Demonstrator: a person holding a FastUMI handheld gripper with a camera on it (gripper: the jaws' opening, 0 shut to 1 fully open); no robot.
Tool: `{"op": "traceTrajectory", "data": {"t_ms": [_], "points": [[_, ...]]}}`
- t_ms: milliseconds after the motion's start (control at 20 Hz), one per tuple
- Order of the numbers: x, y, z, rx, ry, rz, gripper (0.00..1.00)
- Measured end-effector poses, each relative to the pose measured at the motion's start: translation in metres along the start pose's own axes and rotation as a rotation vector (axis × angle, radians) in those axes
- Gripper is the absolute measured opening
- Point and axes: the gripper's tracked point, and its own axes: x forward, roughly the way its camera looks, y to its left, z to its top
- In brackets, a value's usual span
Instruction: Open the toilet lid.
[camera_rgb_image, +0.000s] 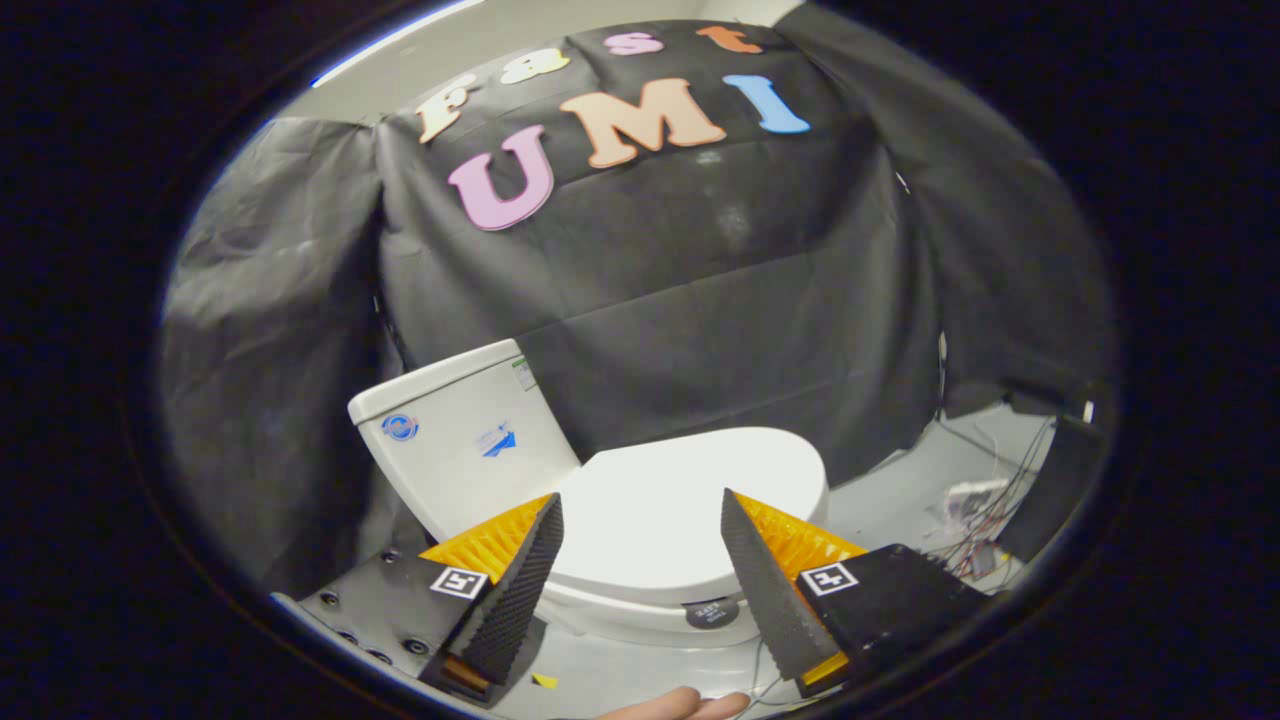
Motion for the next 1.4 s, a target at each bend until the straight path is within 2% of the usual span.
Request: {"op": "traceTrajectory", "data": {"t_ms": [250,500,1050,1150,1200,1300,1400], "points": [[0.001,-0.033,-0.037,0.213,0.064,-0.077,0.96],[0.002,-0.049,-0.067,0.545,0.096,-0.1,0.96],[0.014,-0.067,-0.117,0.838,0.159,-0.129,0.96],[0.019,-0.071,-0.152,0.891,0.285,-0.149,0.78],[0.018,-0.071,-0.162,0.908,0.307,-0.151,0.69],[0.031,-0.072,-0.156,0.982,0.258,-0.123,0.69],[0.031,-0.072,-0.163,0.992,0.288,-0.122,0.69]]}}
